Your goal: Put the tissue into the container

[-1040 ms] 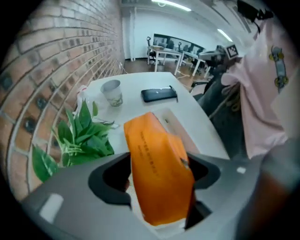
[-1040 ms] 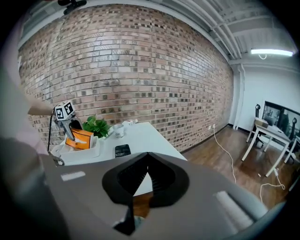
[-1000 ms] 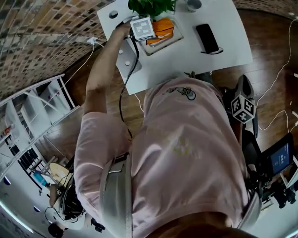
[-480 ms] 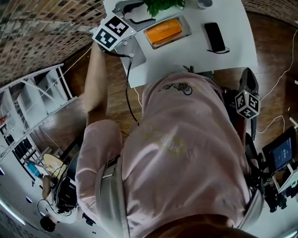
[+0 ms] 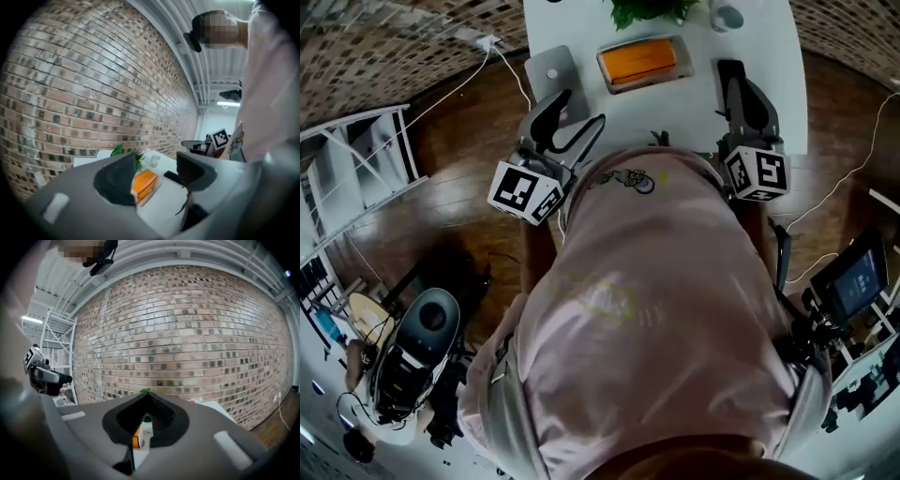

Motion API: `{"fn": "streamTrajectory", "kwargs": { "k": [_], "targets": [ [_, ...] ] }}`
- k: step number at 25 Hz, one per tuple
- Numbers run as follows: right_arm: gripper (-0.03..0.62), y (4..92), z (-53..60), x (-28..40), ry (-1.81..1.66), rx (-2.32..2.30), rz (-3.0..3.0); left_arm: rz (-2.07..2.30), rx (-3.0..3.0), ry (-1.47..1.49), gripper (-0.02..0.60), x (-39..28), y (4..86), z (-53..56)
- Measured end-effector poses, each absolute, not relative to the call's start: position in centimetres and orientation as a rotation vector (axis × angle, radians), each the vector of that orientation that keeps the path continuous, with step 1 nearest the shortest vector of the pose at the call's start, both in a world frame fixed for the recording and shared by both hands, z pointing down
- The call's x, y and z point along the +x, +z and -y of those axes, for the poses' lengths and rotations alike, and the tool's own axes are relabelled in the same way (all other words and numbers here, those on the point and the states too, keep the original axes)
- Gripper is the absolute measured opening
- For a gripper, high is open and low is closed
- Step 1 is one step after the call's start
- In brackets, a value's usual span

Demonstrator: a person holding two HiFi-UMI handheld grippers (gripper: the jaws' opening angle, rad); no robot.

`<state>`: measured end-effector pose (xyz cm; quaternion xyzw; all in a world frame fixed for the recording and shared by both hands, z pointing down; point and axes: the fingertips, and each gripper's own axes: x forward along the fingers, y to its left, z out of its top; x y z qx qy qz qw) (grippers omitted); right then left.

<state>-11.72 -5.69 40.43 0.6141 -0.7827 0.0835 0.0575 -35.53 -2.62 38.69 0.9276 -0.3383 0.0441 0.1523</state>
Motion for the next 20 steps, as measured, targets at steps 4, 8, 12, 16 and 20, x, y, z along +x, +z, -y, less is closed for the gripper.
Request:
{"fn": "streamTrajectory", "kwargs": {
  "k": [4, 8, 12, 16, 20],
  "targets": [
    [0.000, 40.1, 6.5, -14.4, 0.230, 1.831, 2.420, 1.109, 2.661, 0.131, 0.276, -36.7, 37.8, 1.9],
    [0.000, 40.3, 6.7, -16.0, 0.269, 1.793, 2.432, 1.150, 2.655, 0.106, 0.276, -37.3, 37.2, 2.6],
    [0.000, 40.2, 6.8, -15.8, 0.256, 1.798, 2.420, 1.151, 2.672, 0.114, 0.276, -37.2, 38.2, 3.1],
    [0.001, 40.3, 6.6, -14.7, 0.256, 1.827, 2.408, 1.136, 2.676, 0.101, 0.276, -36.4, 38.3, 3.4],
    [0.000, 40.3, 6.4, -13.3, 0.268, 1.852, 2.396, 1.110, 2.694, 0.122, 0.276, -35.0, 38.5, 3.2]
  ]
}}
